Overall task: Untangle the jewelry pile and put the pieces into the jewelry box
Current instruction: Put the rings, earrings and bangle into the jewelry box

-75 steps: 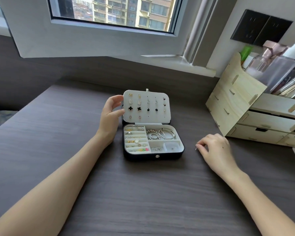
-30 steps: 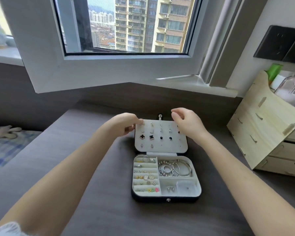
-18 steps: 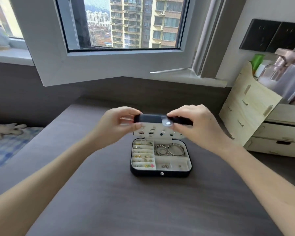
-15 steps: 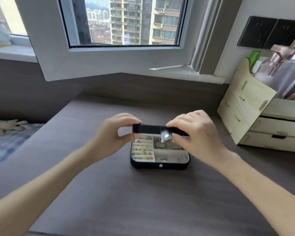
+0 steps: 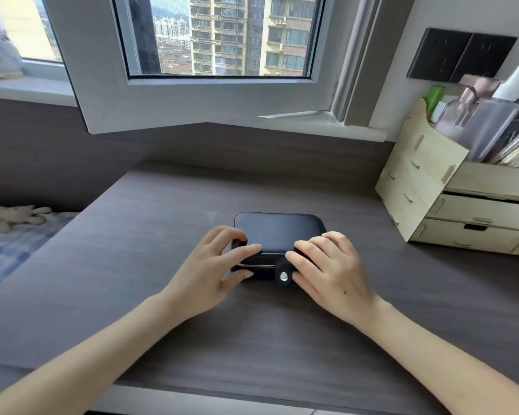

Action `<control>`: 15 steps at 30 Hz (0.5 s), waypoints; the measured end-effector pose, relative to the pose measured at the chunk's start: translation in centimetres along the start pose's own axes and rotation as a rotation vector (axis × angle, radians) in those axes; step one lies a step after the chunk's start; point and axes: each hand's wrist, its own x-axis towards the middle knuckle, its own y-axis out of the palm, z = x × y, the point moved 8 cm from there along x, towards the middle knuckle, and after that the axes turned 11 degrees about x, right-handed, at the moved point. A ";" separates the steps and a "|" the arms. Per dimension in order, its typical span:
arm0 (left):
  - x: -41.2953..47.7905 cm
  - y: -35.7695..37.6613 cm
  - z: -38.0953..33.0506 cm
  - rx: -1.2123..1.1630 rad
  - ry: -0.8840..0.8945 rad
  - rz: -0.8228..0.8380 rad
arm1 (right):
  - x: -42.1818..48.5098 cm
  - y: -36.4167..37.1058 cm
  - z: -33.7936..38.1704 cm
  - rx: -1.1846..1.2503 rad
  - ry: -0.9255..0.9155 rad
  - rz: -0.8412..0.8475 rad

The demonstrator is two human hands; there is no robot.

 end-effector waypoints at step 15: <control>0.0 -0.2 -1.4 0.126 0.153 -0.112 | 0.4 4.2 -2.2 0.251 0.253 0.429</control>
